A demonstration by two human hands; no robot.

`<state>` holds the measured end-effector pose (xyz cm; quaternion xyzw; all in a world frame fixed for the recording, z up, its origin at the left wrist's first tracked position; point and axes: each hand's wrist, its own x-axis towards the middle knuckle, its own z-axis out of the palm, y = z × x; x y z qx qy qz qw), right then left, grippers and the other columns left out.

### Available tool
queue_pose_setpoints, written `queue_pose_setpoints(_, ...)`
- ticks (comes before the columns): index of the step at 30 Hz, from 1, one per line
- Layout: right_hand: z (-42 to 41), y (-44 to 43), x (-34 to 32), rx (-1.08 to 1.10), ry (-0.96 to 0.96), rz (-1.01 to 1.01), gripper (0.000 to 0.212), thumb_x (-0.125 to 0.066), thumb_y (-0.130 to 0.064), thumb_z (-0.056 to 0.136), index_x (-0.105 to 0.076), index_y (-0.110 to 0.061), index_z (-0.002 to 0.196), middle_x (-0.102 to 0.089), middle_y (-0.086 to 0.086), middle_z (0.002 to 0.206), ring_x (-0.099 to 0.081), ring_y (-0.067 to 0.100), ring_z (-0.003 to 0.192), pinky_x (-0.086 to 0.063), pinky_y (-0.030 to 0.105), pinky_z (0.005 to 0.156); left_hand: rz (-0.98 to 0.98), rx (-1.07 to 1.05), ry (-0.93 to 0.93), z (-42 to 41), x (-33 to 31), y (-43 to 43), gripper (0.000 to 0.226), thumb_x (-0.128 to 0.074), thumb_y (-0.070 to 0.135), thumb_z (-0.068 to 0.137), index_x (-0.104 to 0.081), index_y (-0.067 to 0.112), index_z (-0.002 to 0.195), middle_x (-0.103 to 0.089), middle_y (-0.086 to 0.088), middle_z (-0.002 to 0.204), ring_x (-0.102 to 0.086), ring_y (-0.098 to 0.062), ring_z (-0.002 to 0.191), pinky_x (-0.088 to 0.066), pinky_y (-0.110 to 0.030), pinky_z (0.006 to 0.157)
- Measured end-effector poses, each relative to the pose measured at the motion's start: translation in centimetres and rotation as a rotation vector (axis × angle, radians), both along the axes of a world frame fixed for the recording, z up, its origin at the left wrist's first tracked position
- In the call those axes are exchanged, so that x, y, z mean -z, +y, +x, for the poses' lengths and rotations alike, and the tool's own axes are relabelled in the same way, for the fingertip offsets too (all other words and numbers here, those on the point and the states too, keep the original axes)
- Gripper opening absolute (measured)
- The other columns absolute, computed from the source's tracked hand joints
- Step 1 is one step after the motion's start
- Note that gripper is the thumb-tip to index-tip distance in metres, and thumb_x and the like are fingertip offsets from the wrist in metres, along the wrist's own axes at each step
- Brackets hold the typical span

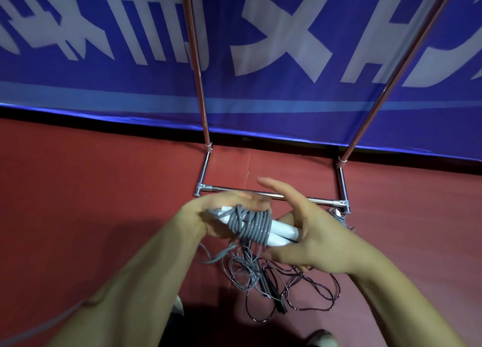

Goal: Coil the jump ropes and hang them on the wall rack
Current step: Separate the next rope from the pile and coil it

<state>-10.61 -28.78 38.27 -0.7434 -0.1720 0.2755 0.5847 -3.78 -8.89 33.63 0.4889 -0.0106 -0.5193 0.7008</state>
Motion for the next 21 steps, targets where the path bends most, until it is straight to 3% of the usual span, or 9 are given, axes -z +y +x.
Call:
queue_pose_setpoints(2,0.2,-0.1,-0.2,0.014,0.045,0.100,0.104,-0.071,0.017,0.080,-0.025,-0.041,0.153,-0.060,-0.005,0.057,-0.045,0.019,0.037,-0.038,0.025,0.039,0.028,-0.145,0.136,-0.5,1.5,-1.2,0.013,-0.086,0.018,0.058,-0.074,0.013,0.061,-0.066,-0.004,0.067,-0.061,-0.014,0.066,-0.051,-0.027,0.066)
queue_pose_setpoints(3,0.5,-0.1,-0.2,0.057,0.044,0.132,0.100,-0.069,0.019,0.080,-0.028,-0.036,0.154,-0.063,-0.006,0.058,-0.046,0.017,0.035,-0.039,0.022,0.038,0.018,-0.171,0.150,-0.8,2.0,-1.8,0.010,-0.078,0.021,0.067,-0.073,0.013,0.066,-0.062,-0.005,0.071,-0.057,-0.014,0.065,-0.047,-0.027,0.062)
queue_pose_setpoints(5,1.3,-0.3,0.2,0.191,0.014,0.148,0.083,-0.070,0.016,0.082,-0.042,-0.025,0.148,-0.064,0.000,0.058,-0.045,0.015,0.033,-0.037,0.020,0.037,0.001,-0.218,0.071,-1.0,2.2,-3.2,0.019,-0.068,0.032,0.085,-0.062,0.014,0.086,-0.043,-0.005,0.080,-0.041,-0.012,0.061,-0.037,-0.025,0.055)
queue_pose_setpoints(8,2.2,-0.4,0.9,0.346,-0.038,0.083,0.060,-0.073,0.003,0.086,-0.054,-0.020,0.138,-0.065,0.017,0.070,-0.045,0.019,0.038,-0.040,0.025,0.040,0.212,-0.367,-0.084,-1.1,1.9,-5.3,0.021,-0.039,0.009,0.102,-0.057,0.009,0.090,-0.041,-0.005,0.063,-0.032,-0.008,0.042,-0.031,-0.020,0.040)
queue_pose_setpoints(10,2.5,-0.5,1.4,0.398,-0.021,0.089,0.054,-0.071,-0.001,0.089,-0.055,-0.021,0.137,-0.062,0.015,0.071,-0.044,0.020,0.042,-0.039,0.027,0.041,0.297,-0.344,-0.226,-1.5,0.9,-5.8,0.030,-0.030,0.001,0.103,-0.056,0.008,0.087,-0.040,0.002,0.050,-0.031,-0.009,0.038,-0.032,-0.022,0.040)
queue_pose_setpoints(13,3.0,-1.1,1.7,0.426,0.040,0.162,0.053,-0.061,0.006,0.093,-0.053,-0.019,0.139,-0.056,-0.001,0.064,-0.039,0.018,0.046,-0.035,0.027,0.044,0.357,-0.223,-0.373,-1.4,0.3,-5.8,0.031,-0.030,0.009,0.106,-0.051,0.014,0.084,-0.030,0.004,0.053,-0.032,-0.012,0.046,-0.035,-0.026,0.047)
queue_pose_setpoints(15,3.1,-1.8,1.7,0.418,0.064,0.150,0.060,-0.054,0.011,0.093,-0.046,-0.018,0.146,-0.056,0.001,0.069,-0.041,0.019,0.051,-0.037,0.028,0.046,0.395,-0.148,-0.433,-1.4,-0.2,-5.6,0.024,-0.034,0.015,0.106,-0.049,0.017,0.087,-0.031,0.004,0.058,-0.032,-0.012,0.050,-0.034,-0.028,0.051)
queue_pose_setpoints(17,3.0,-2.3,2.1,0.397,0.006,0.000,0.068,-0.057,0.006,0.094,-0.036,-0.022,0.152,-0.060,0.007,0.080,-0.048,0.018,0.057,-0.043,0.029,0.053,0.455,-0.090,-0.505,-1.5,-0.3,-5.1,0.020,-0.040,0.021,0.105,-0.053,0.020,0.089,-0.038,0.006,0.057,-0.037,-0.011,0.049,-0.036,-0.032,0.054)
queue_pose_setpoints(21,2.7,-2.2,4.1,0.353,-0.239,-0.415,0.072,-0.066,-0.022,0.095,-0.028,-0.027,0.157,-0.067,-0.006,0.117,-0.059,0.003,0.079,-0.048,0.028,0.081,0.737,0.137,-0.762,-1.4,-0.6,-3.6,0.018,-0.052,0.029,0.099,-0.059,0.018,0.086,-0.061,0.003,0.063,-0.056,-0.015,0.054,-0.048,-0.033,0.061)
